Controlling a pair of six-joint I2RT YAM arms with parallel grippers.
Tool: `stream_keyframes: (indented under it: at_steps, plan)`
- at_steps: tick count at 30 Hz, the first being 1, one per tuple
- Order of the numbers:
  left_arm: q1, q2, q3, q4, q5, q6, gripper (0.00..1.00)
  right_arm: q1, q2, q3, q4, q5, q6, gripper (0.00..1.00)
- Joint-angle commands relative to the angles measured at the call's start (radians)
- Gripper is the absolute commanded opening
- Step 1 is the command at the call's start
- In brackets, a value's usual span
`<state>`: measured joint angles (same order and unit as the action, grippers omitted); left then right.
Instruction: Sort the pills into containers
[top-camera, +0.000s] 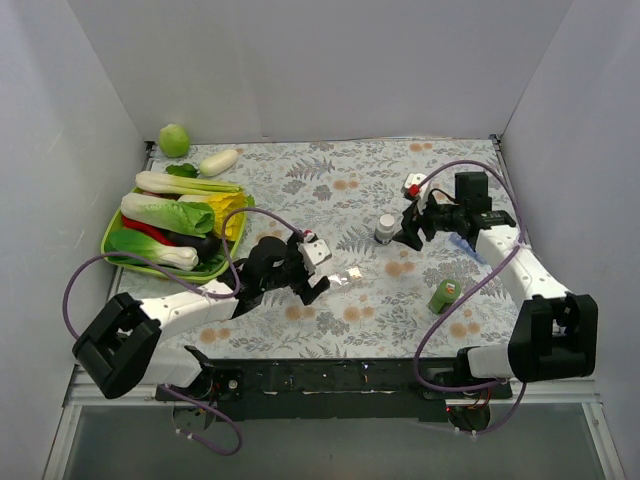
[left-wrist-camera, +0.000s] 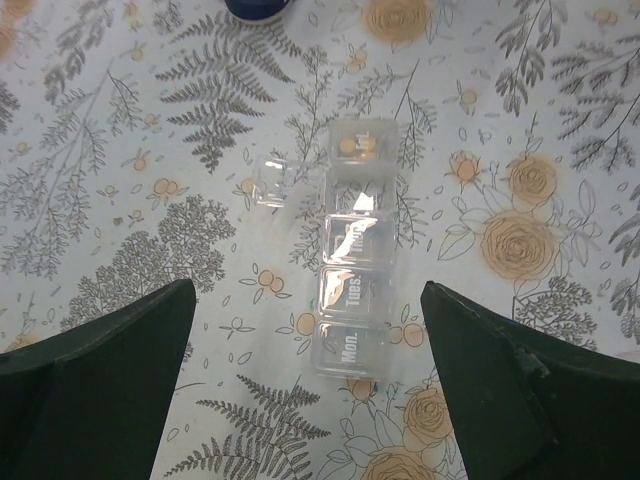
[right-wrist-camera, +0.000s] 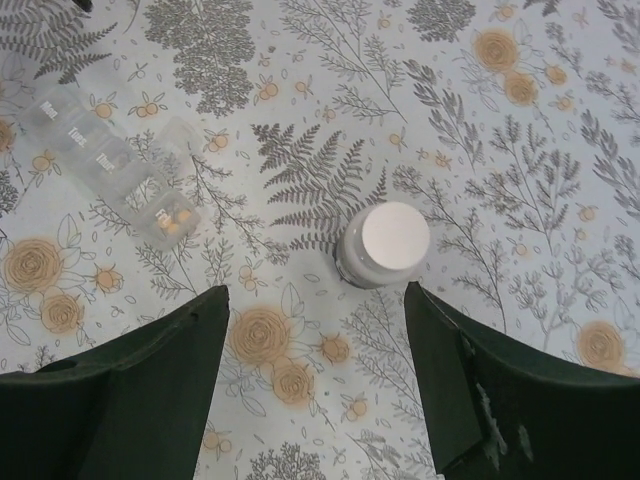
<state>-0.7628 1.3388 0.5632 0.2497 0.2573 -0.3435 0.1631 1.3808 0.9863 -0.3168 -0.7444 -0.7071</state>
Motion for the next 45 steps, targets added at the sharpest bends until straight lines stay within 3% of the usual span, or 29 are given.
stream_keyframes:
  at_steps: [1, 5, 14, 21, 25, 31, 42, 45]
  plan:
    - [-0.001, -0.119, 0.018, -0.019, -0.033, -0.117, 0.98, -0.066, -0.09, -0.026, -0.082, 0.016, -0.018, 0.79]
    - [0.0, -0.228, 0.001, -0.047, -0.078, -0.235, 0.98, -0.094, -0.135, -0.032, -0.212, 0.077, -0.051, 0.8]
    - [0.0, -0.378, -0.028, -0.13, -0.101, -0.55, 0.98, -0.108, -0.278, -0.086, -0.297, 0.25, 0.008, 0.81]
    - [0.0, -0.424, -0.049, -0.141, -0.119, -0.621, 0.98, -0.117, -0.302, -0.115, -0.242, 0.272, 0.057, 0.81]
    - [0.0, -0.444, -0.049, -0.148, -0.128, -0.635, 0.98, -0.094, -0.137, -0.026, -0.157, 0.18, 0.124, 0.79]
    - [0.002, -0.498, -0.057, -0.178, -0.182, -0.71, 0.98, 0.004, 0.107, 0.158, -0.045, 0.256, 0.212, 0.76]
    - [0.0, -0.563, -0.108, -0.219, -0.23, -0.764, 0.98, 0.128, 0.339, 0.304, -0.034, 0.355, 0.216, 0.76]
    - [0.0, -0.566, -0.103, -0.228, -0.233, -0.759, 0.98, 0.138, 0.371, 0.322, -0.056, 0.385, 0.212, 0.72]
